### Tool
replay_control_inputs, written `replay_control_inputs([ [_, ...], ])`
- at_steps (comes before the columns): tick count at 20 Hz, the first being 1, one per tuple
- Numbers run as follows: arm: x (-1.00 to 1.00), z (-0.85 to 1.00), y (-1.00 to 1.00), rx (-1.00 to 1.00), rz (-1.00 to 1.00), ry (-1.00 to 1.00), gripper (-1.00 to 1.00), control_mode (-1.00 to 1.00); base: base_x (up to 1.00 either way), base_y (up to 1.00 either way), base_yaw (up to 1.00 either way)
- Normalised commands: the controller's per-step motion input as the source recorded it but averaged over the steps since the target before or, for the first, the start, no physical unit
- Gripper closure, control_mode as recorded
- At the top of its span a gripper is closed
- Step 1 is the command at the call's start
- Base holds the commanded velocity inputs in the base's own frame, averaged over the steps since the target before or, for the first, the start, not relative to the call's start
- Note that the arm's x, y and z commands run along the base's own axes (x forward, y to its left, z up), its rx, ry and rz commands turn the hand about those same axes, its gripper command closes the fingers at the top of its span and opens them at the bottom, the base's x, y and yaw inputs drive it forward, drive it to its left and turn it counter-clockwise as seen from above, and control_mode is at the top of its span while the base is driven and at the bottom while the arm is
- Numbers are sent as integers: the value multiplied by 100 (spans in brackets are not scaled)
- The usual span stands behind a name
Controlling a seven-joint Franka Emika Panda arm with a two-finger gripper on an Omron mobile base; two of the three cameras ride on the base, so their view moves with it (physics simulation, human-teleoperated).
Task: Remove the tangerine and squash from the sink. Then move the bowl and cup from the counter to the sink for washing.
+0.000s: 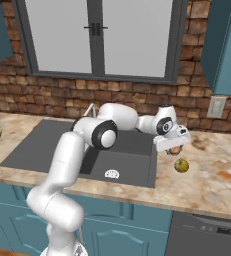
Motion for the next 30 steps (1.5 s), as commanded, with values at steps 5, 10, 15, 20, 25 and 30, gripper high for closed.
replay_control_inputs([
  [5, 4, -15, -1, 2, 8, 9, 100, -100, 0, 0, 0],
  [10, 1, -15, -2, 3, 8, 6, 100, -100, 0, 0, 0],
  [15, 0, -15, -4, 3, 8, 5, 100, -100, 0, 0, 0],
  [20, 0, -13, -4, 3, 8, 4, 100, -100, 0, 0, 0],
  [25, 0, -13, -4, 3, 7, 5, -100, -100, 0, 0, 0],
  [30, -7, -1, -7, 1, 1, 3, -100, -100, 0, 0, 0],
])
